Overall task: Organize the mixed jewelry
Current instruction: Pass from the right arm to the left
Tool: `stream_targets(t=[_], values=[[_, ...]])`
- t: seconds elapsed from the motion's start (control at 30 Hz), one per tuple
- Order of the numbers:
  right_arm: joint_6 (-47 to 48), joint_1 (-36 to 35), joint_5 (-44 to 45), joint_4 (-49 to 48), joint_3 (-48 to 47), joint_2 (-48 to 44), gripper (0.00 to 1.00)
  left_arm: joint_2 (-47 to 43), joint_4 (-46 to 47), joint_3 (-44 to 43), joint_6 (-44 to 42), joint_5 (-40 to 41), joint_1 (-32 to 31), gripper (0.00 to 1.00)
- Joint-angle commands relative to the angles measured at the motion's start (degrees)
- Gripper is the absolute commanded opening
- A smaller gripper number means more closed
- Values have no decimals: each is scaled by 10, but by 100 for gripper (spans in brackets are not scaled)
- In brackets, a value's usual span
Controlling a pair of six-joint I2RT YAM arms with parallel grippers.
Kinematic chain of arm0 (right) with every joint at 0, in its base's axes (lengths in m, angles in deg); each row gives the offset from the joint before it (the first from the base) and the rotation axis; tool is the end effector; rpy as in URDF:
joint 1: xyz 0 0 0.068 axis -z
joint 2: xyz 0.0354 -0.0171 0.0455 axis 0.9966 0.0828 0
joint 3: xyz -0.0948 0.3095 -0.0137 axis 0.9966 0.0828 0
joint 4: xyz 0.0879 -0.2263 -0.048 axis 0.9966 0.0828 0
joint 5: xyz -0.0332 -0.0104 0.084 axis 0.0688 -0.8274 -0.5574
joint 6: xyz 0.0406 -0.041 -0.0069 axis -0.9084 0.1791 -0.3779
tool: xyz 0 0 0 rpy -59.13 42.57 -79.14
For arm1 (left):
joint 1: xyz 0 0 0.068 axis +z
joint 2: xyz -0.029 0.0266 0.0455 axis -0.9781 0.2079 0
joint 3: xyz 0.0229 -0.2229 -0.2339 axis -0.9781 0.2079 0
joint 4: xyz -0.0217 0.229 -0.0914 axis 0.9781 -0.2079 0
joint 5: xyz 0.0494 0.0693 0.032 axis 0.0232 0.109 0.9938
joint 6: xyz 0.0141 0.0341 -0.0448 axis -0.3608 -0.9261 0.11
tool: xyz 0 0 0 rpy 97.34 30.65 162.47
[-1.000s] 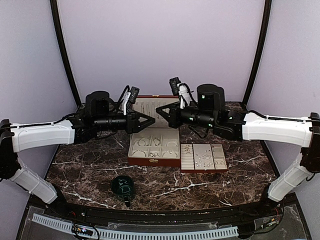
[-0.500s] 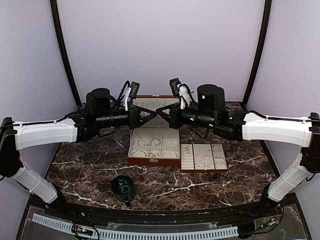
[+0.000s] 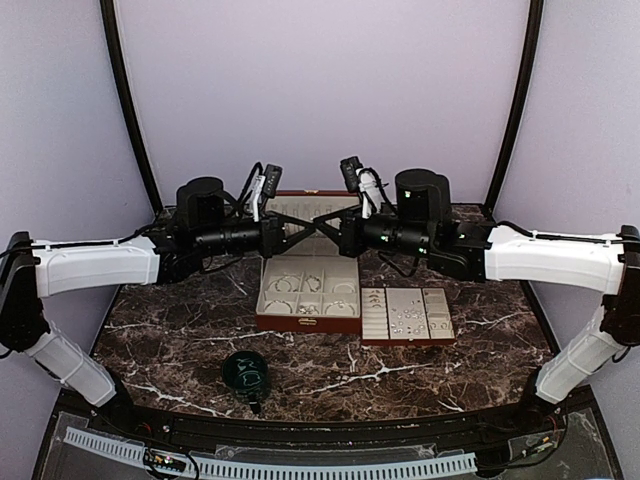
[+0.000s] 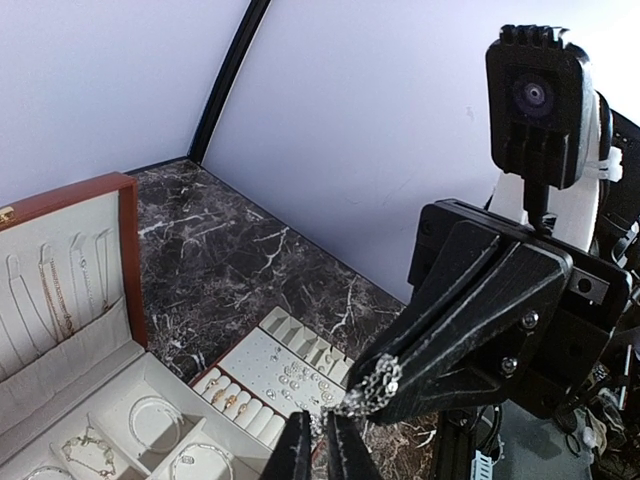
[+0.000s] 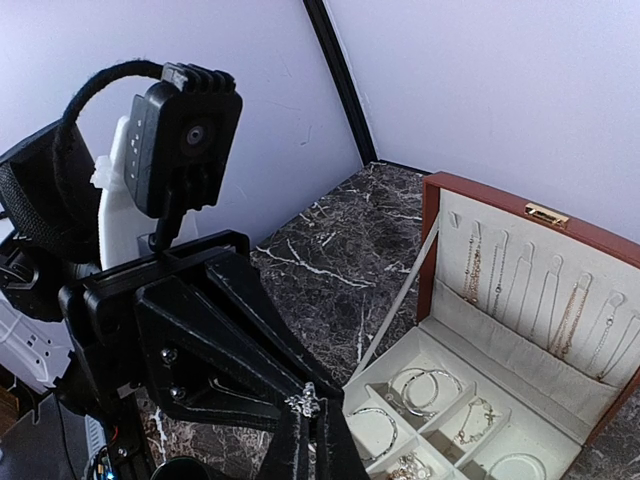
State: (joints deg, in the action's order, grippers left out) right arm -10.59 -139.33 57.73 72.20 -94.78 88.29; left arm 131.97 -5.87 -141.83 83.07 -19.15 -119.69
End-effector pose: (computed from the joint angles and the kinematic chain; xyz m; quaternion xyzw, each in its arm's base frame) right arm 0.2008 0.2835 0.3886 -0.2483 0.7220 0.4183 0.4920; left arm 0.2341 -0.2349 0.3714 0.2816 0.6627 -0.5080 0.4727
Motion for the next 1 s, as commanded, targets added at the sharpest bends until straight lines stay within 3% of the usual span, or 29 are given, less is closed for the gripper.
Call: stream_targets(t=[0.0,0.97], values=[[-7,2,-7,-18,5,-15,0,5,25,-14,5,-3,-3,7],[-21,7,14,-19,8,-18,0,29,65,8,29,-37,-14,7]])
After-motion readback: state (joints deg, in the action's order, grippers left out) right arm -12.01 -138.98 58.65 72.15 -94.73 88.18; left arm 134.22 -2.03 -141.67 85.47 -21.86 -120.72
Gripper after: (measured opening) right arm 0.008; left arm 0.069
